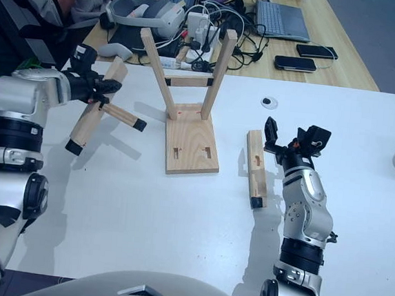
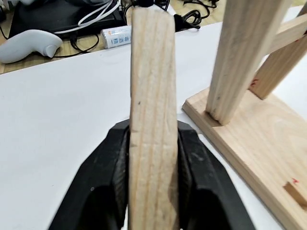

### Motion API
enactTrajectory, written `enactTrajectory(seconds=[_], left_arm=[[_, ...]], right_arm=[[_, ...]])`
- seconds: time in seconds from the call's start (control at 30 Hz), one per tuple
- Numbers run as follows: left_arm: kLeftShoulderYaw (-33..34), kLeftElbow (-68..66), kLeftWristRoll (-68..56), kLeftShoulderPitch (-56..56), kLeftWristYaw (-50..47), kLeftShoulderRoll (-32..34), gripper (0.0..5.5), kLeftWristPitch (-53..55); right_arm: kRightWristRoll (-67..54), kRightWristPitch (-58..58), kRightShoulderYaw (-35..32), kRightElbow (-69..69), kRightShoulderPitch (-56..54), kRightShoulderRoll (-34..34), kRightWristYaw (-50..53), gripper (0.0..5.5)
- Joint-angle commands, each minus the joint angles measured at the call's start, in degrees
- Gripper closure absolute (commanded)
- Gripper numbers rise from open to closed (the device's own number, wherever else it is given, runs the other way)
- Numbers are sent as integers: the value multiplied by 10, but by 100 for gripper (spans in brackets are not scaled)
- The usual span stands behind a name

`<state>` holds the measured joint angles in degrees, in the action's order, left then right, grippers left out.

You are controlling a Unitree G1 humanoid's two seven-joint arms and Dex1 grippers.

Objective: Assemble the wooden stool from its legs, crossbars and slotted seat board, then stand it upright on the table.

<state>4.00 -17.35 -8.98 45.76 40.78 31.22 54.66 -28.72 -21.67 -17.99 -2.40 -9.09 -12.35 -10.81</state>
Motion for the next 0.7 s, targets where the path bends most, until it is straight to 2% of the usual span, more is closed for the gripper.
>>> enactTrajectory(seconds=[0.03,0.13,0.3,0.4,0.43,0.6,0.7], left_arm=[[61,166,-73,30,10,41,448,102],[94,213,-117,75,-12,16,448,133],[104,275,-172,101,-81,-109,448,66],[55,304,-172,63,-103,-161,448,17],[19,317,-167,39,-95,-166,448,-2],[-108,342,-136,-52,-48,-146,448,-78],[-134,343,-124,-72,-40,-139,448,-106]], right_arm=[[-35,-34,-18,-10,-35,-11,-2,10],[-56,-60,-21,-17,-57,-9,5,10],[-91,-114,-17,-26,-114,-2,28,10],[-130,-165,-19,-37,-143,-1,38,10],[-144,-179,-19,-41,-153,0,38,10],[-207,-229,-29,-55,-187,5,49,10],[-217,-242,-23,-62,-188,0,45,10]])
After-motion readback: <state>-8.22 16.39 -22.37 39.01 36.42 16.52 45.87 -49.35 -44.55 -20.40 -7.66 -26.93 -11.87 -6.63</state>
